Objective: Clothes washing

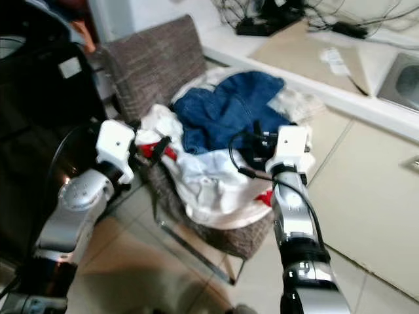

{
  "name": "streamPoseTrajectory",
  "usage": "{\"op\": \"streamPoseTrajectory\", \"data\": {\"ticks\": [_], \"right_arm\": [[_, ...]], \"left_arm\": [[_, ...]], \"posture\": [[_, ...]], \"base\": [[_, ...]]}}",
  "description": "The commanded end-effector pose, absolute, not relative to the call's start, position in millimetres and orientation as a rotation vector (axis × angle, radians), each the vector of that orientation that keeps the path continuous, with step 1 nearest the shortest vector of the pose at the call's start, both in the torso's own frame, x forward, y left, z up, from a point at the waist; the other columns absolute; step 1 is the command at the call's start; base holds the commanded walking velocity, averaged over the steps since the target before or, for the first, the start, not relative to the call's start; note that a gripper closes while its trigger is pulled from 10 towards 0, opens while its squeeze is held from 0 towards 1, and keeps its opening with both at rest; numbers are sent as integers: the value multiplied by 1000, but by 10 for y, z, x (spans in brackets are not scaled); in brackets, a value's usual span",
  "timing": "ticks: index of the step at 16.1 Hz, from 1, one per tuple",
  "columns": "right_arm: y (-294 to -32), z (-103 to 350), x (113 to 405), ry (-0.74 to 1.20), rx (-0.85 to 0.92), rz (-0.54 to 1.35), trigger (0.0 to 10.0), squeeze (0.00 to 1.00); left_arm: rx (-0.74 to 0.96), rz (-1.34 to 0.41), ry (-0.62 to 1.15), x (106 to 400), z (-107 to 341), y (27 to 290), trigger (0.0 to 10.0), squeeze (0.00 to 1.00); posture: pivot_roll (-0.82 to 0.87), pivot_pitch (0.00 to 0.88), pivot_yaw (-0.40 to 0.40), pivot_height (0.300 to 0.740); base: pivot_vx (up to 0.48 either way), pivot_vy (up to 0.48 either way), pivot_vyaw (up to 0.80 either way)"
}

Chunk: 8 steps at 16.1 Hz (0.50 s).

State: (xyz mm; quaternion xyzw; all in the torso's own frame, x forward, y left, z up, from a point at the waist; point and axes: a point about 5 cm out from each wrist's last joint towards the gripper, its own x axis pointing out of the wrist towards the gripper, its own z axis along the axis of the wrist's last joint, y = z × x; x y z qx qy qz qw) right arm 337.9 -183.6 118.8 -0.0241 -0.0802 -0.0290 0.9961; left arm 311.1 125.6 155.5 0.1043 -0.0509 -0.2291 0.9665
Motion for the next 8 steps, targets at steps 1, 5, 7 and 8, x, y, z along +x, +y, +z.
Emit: {"op": "streamPoseTrajectory", "data": {"ticks": [1,5,7,8], "right_arm": [[-1858,1289,3391,-197,-57,-73,10000,0],[-1876,1336,3316,-199,-65,-91,10000,0],[-1897,1401,3331,-205,-68,-95,10000,0],[-1922,1409,3318,-208,-77,-96,10000,0]], "left_arm": [[219,-490,-98,3126,1527,1199,10000,0],[217,-519,-99,3272,1513,1115,10000,0],[232,-512,-95,3304,1493,1161,10000,0],[238,-510,-97,3314,1493,1195,10000,0]], "posture": [[-240,0,55,732],[-289,0,86,732],[-281,0,85,732],[-277,0,84,732]], "base": [[0,-461,0],[75,-322,0],[0,0,0],[0,0,0]]}}
